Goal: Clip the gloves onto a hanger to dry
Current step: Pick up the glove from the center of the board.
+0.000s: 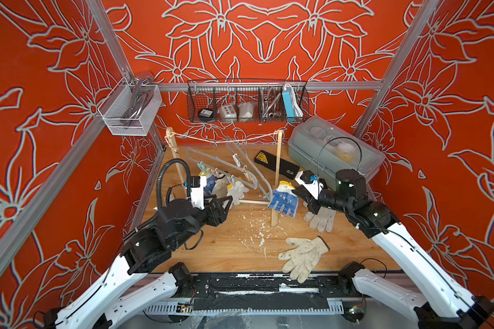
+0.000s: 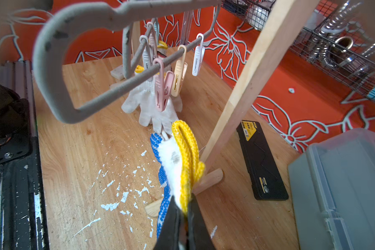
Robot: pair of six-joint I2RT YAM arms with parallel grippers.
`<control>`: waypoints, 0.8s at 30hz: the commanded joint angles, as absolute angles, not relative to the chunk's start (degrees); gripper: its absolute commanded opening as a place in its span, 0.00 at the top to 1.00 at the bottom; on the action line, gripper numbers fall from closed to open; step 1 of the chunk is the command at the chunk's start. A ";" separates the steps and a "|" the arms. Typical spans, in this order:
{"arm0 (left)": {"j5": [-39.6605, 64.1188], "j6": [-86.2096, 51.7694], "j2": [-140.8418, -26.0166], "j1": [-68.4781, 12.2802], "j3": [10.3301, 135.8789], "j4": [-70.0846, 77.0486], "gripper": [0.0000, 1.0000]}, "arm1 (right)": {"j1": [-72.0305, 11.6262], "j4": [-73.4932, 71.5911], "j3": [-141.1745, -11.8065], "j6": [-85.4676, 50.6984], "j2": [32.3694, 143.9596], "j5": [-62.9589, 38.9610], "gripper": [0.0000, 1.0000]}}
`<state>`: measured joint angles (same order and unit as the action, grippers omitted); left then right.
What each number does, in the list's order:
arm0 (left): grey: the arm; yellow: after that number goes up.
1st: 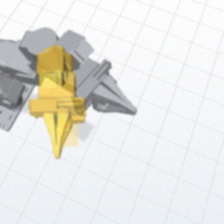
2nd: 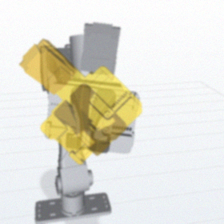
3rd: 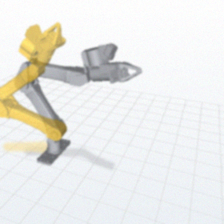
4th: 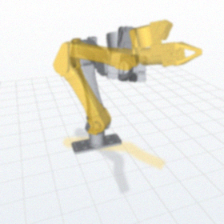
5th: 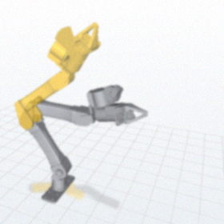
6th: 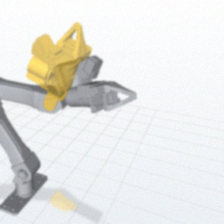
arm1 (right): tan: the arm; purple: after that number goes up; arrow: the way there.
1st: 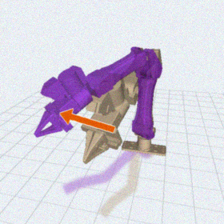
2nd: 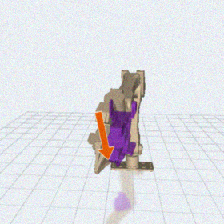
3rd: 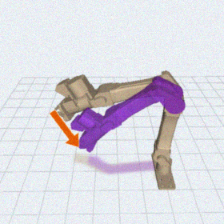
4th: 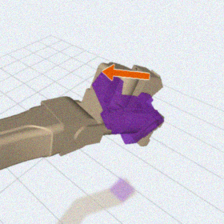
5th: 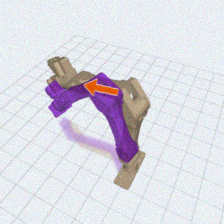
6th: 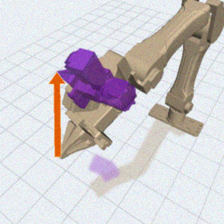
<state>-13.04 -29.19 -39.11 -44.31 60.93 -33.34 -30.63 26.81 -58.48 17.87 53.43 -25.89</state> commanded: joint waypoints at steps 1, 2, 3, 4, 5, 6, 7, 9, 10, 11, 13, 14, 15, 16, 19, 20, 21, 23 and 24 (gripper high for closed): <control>-15.53 -24.52 -44.71 -44.56 68.99 -37.29 0.32 | -32.20 26.02 -60.70 19.40 54.12 -27.39 1.00; -15.84 -23.24 -46.67 -44.56 71.99 -38.18 0.31 | -32.58 25.94 -60.97 19.72 54.37 -27.11 1.00; -16.24 -22.16 -48.34 -44.58 74.49 -38.84 0.31 | -32.97 25.93 -61.20 19.99 54.75 -26.86 1.00; -16.71 -20.59 -50.03 -44.59 77.16 -39.26 0.31 | -33.28 25.84 -61.41 20.29 55.00 -26.77 1.00; -17.14 -19.16 -51.64 -44.56 79.63 -39.53 0.31 | -33.63 25.60 -61.52 20.45 55.23 -26.63 1.00; -17.47 -18.01 -53.11 -44.57 81.61 -39.70 0.31 | -33.81 25.29 -61.52 20.52 55.37 -26.42 1.00; -17.45 -16.77 -54.72 -44.56 83.65 -39.81 0.31 | -34.08 24.91 -61.44 20.61 55.46 -26.25 1.00; -16.21 -16.37 -58.54 -44.58 86.74 -39.61 0.30 | -34.36 24.37 -61.35 20.82 55.50 -25.85 1.00; -15.26 -16.50 -60.08 -44.56 87.85 -39.34 0.30 | -34.38 24.14 -61.35 20.95 55.55 -25.77 1.00; -14.51 -16.69 -61.61 -44.56 88.86 -39.13 0.30 | -34.52 24.04 -61.35 21.17 55.70 -25.71 1.00; -13.89 -16.47 -64.45 -44.56 91.11 -39.27 0.30 | -34.43 24.03 -61.43 21.66 55.72 -25.52 1.00; -13.96 -15.98 -66.31 -44.57 93.11 -40.45 0.31 | -34.45 24.08 -61.44 21.88 55.68 -25.45 1.00; -14.33 -15.51 -68.15 -44.56 95.09 -42.07 0.31 | -34.45 24.17 -61.44 21.90 55.67 -25.40 1.00; -14.58 -15.13 -70.37 -44.56 97.89 -44.71 0.31 | -34.45 24.33 -61.36 21.94 55.72 -25.37 1.00; -14.76 -15.29 -75.10 -44.56 103.41 -51.49 0.34 | -34.45 25.01 -61.26 22.30 55.36 -24.71 1.00; -14.84 -15.38 -76.00 -44.56 104.09 -53.16 0.35 | -34.45 25.05 -61.05 22.33 55.14 -24.27 1.00; -14.85 -15.53 -76.60 -44.56 104.34 -54.25 0.36 | -34.45 25.05 -60.85 22.40 54.95 -24.05 1.00; -14.77 -15.90 -77.78 -44.39 104.78 -56.69 0.38 | -34.43 25.22 -60.51 22.65 54.51 -23.73 1.00; -14.89 -16.04 -78.44 -44.22 105.31 -58.32 0.39 | -34.41 25.46 -60.56 22.72 54.50 -23.65 1.00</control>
<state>-14.85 -16.45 -77.73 -44.31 103.48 -51.18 -34.06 25.50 -59.51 21.82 55.64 -24.80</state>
